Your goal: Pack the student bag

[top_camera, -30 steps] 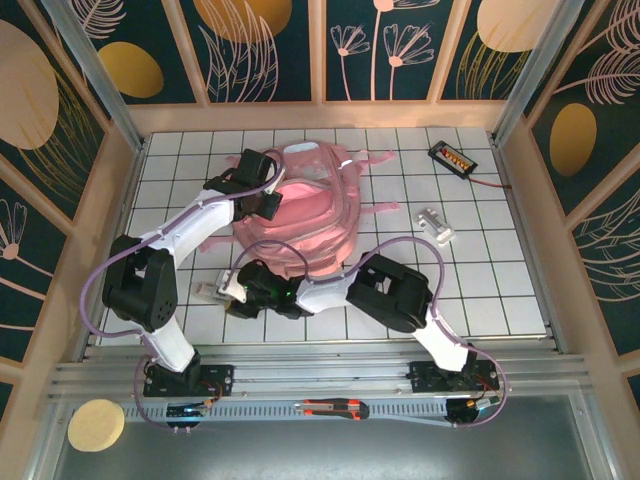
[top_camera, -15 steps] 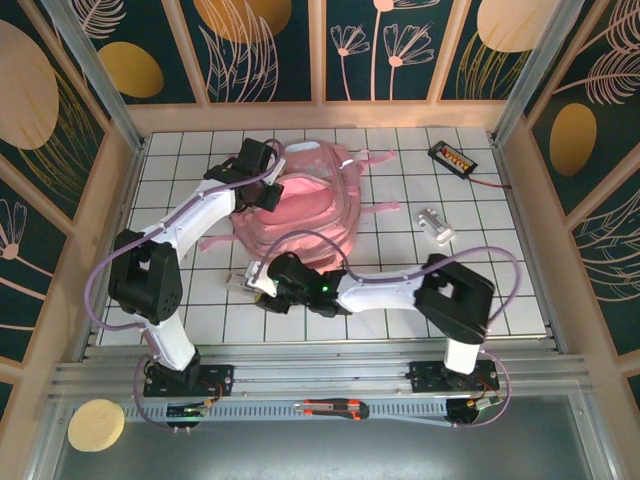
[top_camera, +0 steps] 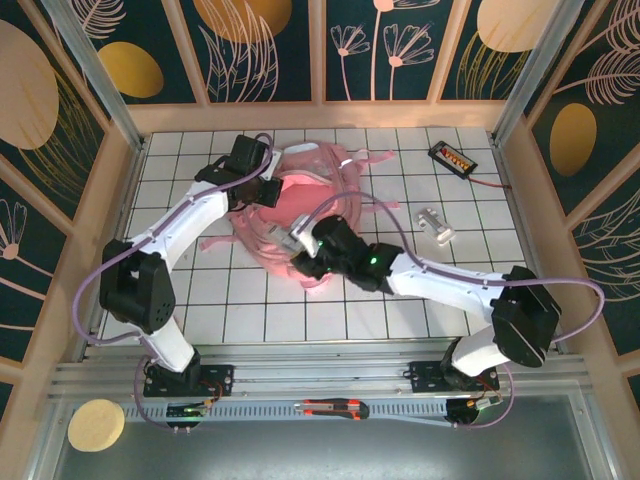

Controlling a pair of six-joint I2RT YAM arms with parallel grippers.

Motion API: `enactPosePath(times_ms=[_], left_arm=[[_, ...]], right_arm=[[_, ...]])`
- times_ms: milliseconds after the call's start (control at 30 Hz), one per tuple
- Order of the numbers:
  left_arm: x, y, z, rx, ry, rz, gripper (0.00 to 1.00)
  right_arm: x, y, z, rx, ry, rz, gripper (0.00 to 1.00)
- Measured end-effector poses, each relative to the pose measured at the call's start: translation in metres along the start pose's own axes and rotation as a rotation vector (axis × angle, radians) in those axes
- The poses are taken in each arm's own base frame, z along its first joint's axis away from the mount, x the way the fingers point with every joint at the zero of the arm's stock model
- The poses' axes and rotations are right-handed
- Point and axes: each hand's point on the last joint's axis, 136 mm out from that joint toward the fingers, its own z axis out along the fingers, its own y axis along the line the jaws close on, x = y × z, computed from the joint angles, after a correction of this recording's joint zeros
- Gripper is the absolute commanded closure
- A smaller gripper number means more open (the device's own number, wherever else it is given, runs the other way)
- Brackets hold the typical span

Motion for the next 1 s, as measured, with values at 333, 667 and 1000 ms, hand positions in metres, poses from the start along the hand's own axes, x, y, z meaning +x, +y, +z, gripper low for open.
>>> enactPosePath(times_ms=[333, 667, 1000], left_arm=[[0.01, -0.033, -0.009, 0.065, -0.016, -0.007, 1.0], [0.017, -0.049, -0.006, 0.105, -0.024, -0.03, 1.0], [0.018, -0.049, -0.006, 0.104, -0.021, -0.013, 1.0]], right_arm=[[0.007, -0.1, 0.021, 0.146, 0.141, 0.177, 0.63], [-0.008, -0.117, 0.071, 0.108, 0.165, 0.33, 0.64], [-0.01, -0.093, 0.073, 0.011, 0.157, 0.229, 0.64]])
